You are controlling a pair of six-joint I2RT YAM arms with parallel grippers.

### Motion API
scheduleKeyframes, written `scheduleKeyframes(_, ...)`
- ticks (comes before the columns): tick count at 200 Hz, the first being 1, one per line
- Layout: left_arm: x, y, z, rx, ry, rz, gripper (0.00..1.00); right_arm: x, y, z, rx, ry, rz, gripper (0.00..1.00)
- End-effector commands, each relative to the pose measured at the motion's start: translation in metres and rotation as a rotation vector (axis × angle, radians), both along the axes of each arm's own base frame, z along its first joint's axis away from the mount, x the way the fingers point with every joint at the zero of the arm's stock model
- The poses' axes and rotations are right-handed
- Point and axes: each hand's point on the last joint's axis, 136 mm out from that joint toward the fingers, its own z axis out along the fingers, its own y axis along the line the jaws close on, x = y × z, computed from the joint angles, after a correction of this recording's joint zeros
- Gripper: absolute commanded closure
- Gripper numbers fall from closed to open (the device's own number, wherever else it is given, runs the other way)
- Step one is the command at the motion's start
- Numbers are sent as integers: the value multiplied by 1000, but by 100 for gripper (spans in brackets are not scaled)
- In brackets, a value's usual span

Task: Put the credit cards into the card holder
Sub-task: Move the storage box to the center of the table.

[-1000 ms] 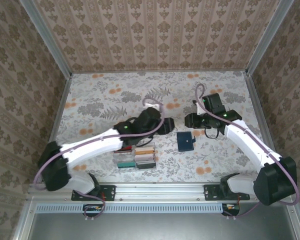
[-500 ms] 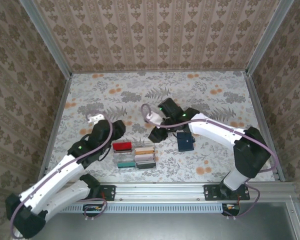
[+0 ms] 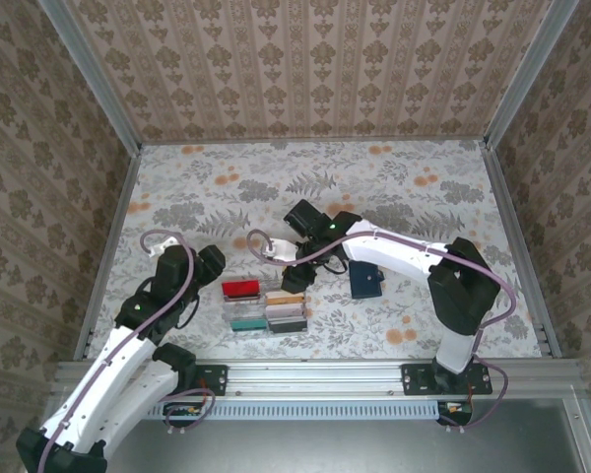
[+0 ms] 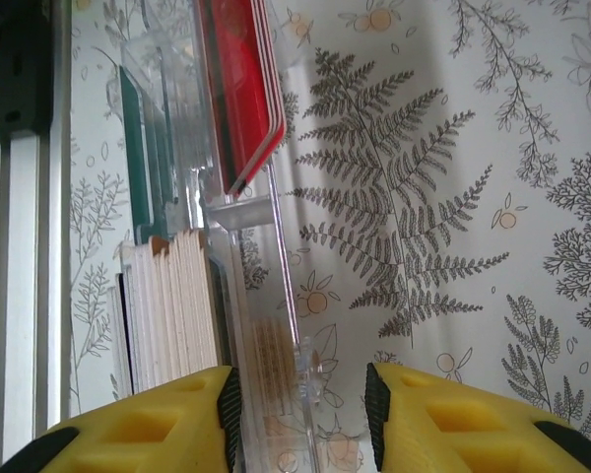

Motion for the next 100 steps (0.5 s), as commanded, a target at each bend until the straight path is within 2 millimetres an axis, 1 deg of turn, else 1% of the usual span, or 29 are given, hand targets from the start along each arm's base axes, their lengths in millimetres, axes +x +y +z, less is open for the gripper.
scheduleKeyframes(1, -6, 0, -12, 13, 39, -28, 27, 0, -7, -8, -73, -17, 38, 60)
scheduleKeyframes(24, -7, 0, -13, 12, 43, -27, 27, 1, -11, -15, -110, -12, 51, 63)
scheduleKeyframes(31, -7, 0, -13, 10, 43, -25, 27, 2, -11, -16, -116, -15, 52, 63)
scheduleKeyframes(41, -7, 0, -14, 8, 46, -25, 27, 1, -11, -17, -120, -11, 58, 66)
scheduleKeyframes(56, -7, 0, -15, 7, 47, -24, 27, -1, -10, -17, -120, 2, 76, 67)
scheduleKeyframes(72, -7, 0, -15, 9, 46, -25, 27, -5, -11, -19, -137, 26, 101, 71)
scheduleKeyframes(84, -7, 0, -14, 9, 46, -26, 27, -3, -11, -21, -149, 25, 104, 75)
scheduleKeyframes(100, -7, 0, -14, 13, 45, -27, 27, -4, -13, -23, -165, 27, 123, 78)
